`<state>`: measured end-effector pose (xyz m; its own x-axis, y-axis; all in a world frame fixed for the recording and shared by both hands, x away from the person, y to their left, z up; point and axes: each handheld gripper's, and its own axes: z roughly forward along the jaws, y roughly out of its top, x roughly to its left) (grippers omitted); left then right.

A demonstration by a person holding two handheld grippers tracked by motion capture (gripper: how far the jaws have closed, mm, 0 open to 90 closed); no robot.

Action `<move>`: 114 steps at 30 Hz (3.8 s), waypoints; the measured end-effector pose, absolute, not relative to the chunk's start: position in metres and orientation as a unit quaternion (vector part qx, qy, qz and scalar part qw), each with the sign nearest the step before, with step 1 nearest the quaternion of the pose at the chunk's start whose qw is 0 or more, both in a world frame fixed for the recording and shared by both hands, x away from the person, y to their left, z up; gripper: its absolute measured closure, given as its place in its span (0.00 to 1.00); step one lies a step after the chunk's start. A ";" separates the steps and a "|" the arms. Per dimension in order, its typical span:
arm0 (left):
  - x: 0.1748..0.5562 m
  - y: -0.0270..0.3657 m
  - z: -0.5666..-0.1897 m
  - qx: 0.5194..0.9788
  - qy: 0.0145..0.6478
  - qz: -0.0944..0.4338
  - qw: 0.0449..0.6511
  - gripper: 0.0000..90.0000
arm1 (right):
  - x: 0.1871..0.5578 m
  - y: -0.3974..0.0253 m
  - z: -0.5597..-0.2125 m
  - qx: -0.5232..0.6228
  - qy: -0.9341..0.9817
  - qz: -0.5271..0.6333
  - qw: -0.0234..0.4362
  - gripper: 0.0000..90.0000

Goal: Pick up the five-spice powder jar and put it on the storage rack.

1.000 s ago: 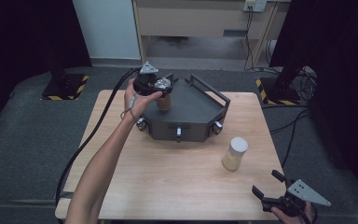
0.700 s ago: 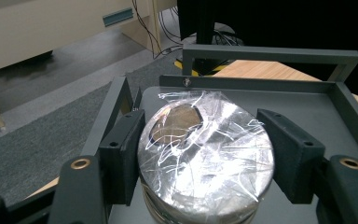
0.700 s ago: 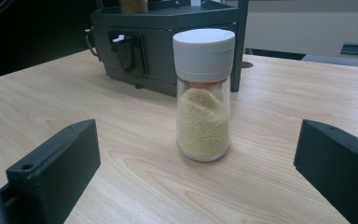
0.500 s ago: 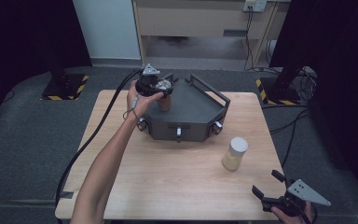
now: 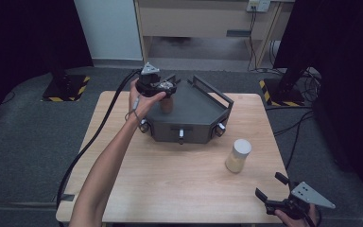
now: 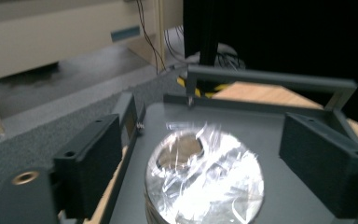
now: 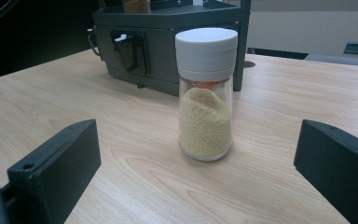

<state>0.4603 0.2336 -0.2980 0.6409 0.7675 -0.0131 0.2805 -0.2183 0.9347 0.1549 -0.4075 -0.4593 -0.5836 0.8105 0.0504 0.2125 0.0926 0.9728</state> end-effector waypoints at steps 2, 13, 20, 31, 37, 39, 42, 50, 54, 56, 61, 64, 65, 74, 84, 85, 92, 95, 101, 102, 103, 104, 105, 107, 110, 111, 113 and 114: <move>0.458 0.238 -0.294 0.742 0.348 0.237 0.521 0.10 | 0.155 -0.408 -0.459 0.370 0.690 0.563 0.266 0.01; 0.438 0.262 -0.262 0.735 0.316 0.235 0.553 0.06 | 0.156 -0.407 -0.459 0.367 0.692 0.562 0.265 0.01; 0.422 0.271 -0.257 0.743 0.273 0.221 0.570 0.07 | 0.156 -0.407 -0.459 0.365 0.693 0.562 0.264 0.01; 0.397 0.298 -0.271 0.744 0.231 0.181 0.600 0.07 | 0.156 -0.406 -0.458 0.362 0.695 0.562 0.263 0.01; 0.384 0.312 -0.273 0.749 0.195 0.170 0.610 0.08 | 0.156 -0.405 -0.458 0.362 0.697 0.561 0.263 0.01; 0.378 0.316 -0.274 0.752 0.188 0.166 0.610 0.08 | 0.156 -0.405 -0.458 0.361 0.697 0.561 0.263 0.01; 0.373 0.319 -0.276 0.752 0.179 0.163 0.613 0.08 | 0.156 -0.405 -0.458 0.362 0.697 0.561 0.263 0.01; 0.361 0.330 -0.292 0.752 0.152 0.146 0.625 0.08 | 0.156 -0.404 -0.457 0.363 0.697 0.559 0.264 0.01; 0.354 0.335 -0.302 0.748 0.145 0.140 0.632 0.08 | 0.156 -0.404 -0.457 0.364 0.697 0.558 0.264 0.01; 0.352 0.337 -0.308 0.745 0.139 0.136 0.638 0.08 | 0.156 -0.404 -0.457 0.364 0.698 0.558 0.264 0.01; 0.345 0.342 -0.316 0.744 0.130 0.133 0.641 0.08 | 0.156 -0.403 -0.457 0.364 0.698 0.558 0.264 0.01; 0.342 0.344 -0.318 0.751 0.128 0.133 0.634 0.08 | 0.156 -0.404 -0.457 0.364 0.698 0.558 0.264 0.01; 0.340 0.345 -0.319 0.750 0.128 0.134 0.634 0.08 | 0.156 -0.404 -0.457 0.364 0.698 0.558 0.264 0.01; 0.327 0.350 -0.339 0.748 0.132 0.132 0.637 0.08 | 0.156 -0.403 -0.457 0.364 0.698 0.557 0.264 0.01; 0.306 0.364 -0.366 0.748 0.161 0.134 0.630 0.08 | 0.156 -0.404 -0.457 0.364 0.698 0.557 0.264 0.01; 0.304 0.366 -0.369 0.747 0.164 0.135 0.630 0.08 | 0.156 -0.404 -0.457 0.364 0.698 0.557 0.264 0.01; 0.278 0.374 -0.389 0.740 0.192 0.162 0.624 0.08 | 0.156 -0.403 -0.457 0.363 0.699 0.556 0.265 0.01; 0.270 0.374 -0.395 0.739 0.203 0.172 0.619 0.08 | 0.156 -0.403 -0.457 0.363 0.699 0.557 0.265 0.01; 0.249 0.374 -0.410 0.732 0.241 0.193 0.607 0.07 | 0.155 -0.403 -0.457 0.362 0.699 0.557 0.266 0.01; 0.248 0.375 -0.412 0.733 0.243 0.193 0.605 0.06 | 0.155 -0.403 -0.457 0.361 0.699 0.557 0.266 0.01; 0.246 0.376 -0.413 0.734 0.248 0.194 0.602 0.06 | 0.155 -0.403 -0.457 0.361 0.699 0.557 0.266 0.01; 0.244 0.377 -0.414 0.734 0.253 0.194 0.600 0.06 | 0.155 -0.404 -0.457 0.362 0.699 0.557 0.266 0.01; 0.242 0.378 -0.416 0.732 0.258 0.195 0.600 0.06 | 0.155 -0.404 -0.457 0.362 0.699 0.557 0.266 0.01; 0.238 0.380 -0.420 0.728 0.269 0.197 0.599 0.05 | 0.155 -0.403 -0.457 0.361 0.699 0.557 0.266 0.01; 0.232 0.384 -0.425 0.724 0.285 0.198 0.596 0.04 | 0.155 -0.403 -0.457 0.361 0.699 0.557 0.266 0.01; 0.231 0.384 -0.426 0.724 0.288 0.199 0.594 0.04 | 0.155 -0.403 -0.457 0.361 0.699 0.557 0.265 0.01; 0.227 0.385 -0.427 0.724 0.294 0.202 0.590 0.03 | 0.156 -0.403 -0.457 0.361 0.699 0.557 0.265 0.01; 0.225 0.385 -0.428 0.722 0.296 0.202 0.591 0.03 | 0.155 -0.403 -0.457 0.362 0.699 0.557 0.265 0.01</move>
